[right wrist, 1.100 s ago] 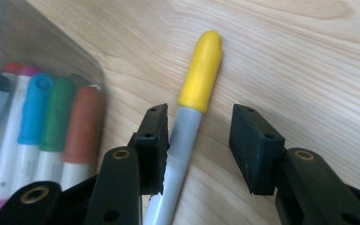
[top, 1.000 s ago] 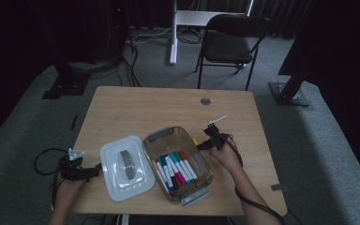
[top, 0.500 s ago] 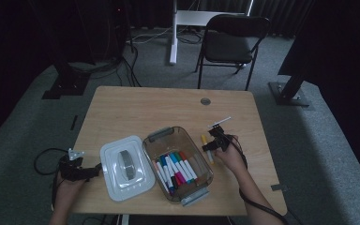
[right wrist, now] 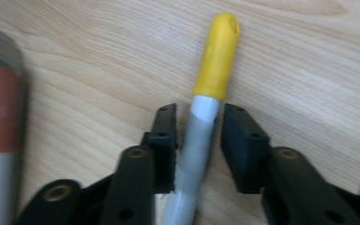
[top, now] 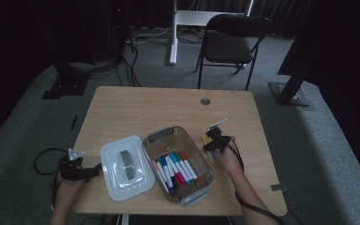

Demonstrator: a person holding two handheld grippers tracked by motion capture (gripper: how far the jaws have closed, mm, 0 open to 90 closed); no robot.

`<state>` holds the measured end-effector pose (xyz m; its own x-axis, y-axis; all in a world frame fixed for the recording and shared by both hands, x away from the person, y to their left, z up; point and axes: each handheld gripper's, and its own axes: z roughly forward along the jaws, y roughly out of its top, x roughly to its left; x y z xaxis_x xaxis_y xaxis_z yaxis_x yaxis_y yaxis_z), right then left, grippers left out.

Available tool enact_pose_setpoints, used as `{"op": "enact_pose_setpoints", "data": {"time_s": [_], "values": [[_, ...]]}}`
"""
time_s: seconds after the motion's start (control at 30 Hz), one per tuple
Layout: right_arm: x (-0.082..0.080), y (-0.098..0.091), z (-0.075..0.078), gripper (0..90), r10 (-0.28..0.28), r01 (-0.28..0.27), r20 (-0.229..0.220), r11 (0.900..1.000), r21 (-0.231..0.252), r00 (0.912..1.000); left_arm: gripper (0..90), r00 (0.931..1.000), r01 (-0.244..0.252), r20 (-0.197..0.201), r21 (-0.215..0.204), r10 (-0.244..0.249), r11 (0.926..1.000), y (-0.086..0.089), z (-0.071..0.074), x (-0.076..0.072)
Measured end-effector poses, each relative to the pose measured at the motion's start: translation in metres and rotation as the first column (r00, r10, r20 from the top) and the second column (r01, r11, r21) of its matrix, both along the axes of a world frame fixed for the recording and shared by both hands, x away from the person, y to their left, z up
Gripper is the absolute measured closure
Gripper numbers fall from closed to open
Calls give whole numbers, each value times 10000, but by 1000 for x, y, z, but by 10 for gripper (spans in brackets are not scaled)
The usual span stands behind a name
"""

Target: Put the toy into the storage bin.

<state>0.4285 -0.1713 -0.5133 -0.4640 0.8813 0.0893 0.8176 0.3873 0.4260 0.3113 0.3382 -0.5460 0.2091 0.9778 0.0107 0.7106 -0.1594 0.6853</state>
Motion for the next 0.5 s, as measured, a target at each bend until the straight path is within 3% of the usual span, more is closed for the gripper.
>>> {"op": "enact_pose_setpoints", "data": {"time_s": [0.1,0.3,0.5], "values": [[0,1,0,759,-233,233,18,9996,-128,9997,5,10000,-2,-1,-3,2,10000,0,0,0],[1,-4,2,767,-553,569,-409,9976,398,9976,5,10000,-3,-2,-3,3,10000,0,0,0],[-2,-10,15,767,-496,534,-441,9946,890,9978,5,10000,-2,-1,1,2,10000,0,0,0]]}}
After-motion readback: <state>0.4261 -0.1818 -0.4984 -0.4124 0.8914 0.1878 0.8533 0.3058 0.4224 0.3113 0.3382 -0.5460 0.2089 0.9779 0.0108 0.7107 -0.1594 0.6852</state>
